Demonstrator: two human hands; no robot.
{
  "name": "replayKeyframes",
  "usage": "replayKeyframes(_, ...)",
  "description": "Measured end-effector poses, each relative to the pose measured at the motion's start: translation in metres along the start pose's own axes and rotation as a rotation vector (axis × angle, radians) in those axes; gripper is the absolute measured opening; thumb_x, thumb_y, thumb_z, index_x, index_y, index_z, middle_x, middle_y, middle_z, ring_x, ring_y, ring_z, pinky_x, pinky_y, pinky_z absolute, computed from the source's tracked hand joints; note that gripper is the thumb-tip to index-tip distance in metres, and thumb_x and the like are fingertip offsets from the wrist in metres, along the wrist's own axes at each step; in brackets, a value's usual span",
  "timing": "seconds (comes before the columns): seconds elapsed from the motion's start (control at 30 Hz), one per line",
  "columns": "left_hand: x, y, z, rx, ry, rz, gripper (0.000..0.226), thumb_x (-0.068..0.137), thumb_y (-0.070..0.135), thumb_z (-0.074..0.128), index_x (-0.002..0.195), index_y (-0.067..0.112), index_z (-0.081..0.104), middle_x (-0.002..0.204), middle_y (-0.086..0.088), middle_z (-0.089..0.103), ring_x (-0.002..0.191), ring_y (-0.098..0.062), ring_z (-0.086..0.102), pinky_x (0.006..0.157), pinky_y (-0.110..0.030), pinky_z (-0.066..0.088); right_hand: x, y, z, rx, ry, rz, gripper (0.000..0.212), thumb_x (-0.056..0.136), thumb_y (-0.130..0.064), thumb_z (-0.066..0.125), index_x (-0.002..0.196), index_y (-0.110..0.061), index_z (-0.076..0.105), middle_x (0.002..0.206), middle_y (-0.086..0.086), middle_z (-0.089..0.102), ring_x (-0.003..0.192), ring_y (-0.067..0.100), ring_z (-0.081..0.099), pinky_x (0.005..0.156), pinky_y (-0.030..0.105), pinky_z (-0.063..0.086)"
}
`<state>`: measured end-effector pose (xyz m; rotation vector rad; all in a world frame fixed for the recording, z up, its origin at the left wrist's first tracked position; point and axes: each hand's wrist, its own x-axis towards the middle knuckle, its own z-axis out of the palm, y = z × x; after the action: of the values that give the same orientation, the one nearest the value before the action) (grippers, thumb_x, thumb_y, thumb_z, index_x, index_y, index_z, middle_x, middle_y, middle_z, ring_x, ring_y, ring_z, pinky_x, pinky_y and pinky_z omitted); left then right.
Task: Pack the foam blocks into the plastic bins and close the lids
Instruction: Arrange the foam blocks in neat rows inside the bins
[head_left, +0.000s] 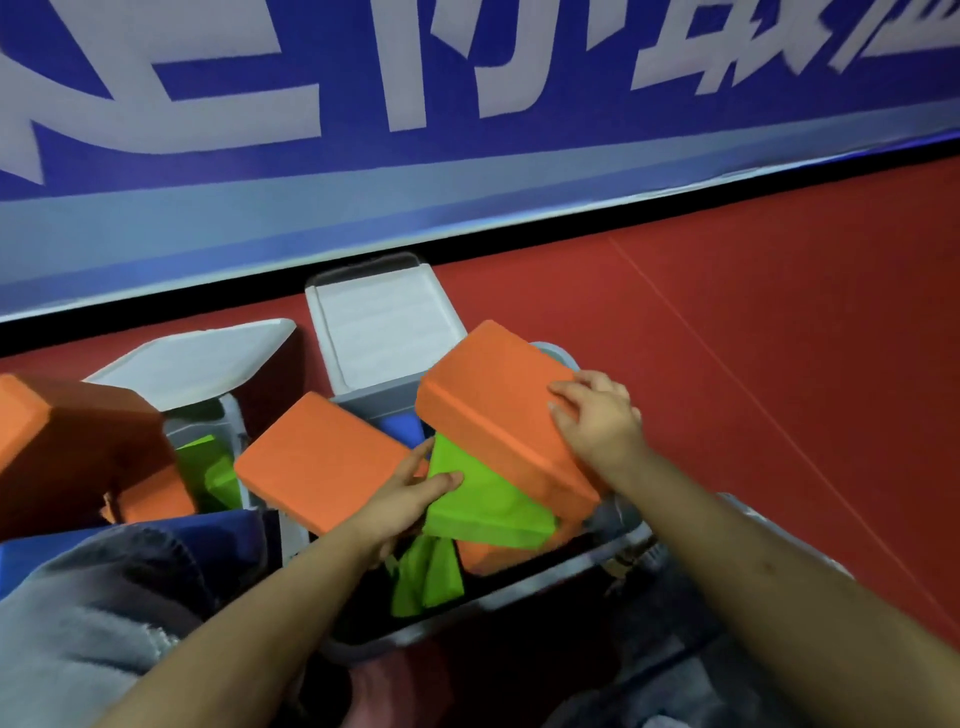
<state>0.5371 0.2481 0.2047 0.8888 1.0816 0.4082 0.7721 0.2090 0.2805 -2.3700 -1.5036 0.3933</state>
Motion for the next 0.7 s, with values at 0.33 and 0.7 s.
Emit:
replayKeyframes(0.33,0.082,0.015,0.034,-0.108,0.116,0.063,0.073,0.087,0.007,0.066,0.146,0.030,0.029,0.123,-0.009,0.065,0.109,-0.028,0.064,0.090,-0.042,0.054,0.064,-0.014,0.025,-0.049,-0.160,-0.039,0.059,0.094,-0.051,0.040,0.148,-0.029,0.026,0.158,0.000,0.017,0.145,0.024,0.013,0.116,0.048,0.016)
replayKeyframes(0.7,0.113,-0.015,0.033,0.135,0.233,-0.092,0.040,0.088,-0.014,0.046,0.127,-0.002,0.044,0.071,-0.007,0.055,0.052,-0.011,0.052,0.049,-0.022,0.044,0.056,0.021,0.061,-0.264,-0.215,-0.223,0.072,0.082,-0.063,0.053,0.144,-0.038,0.026,0.155,-0.004,0.015,0.132,0.026,0.024,0.106,0.050,0.025)
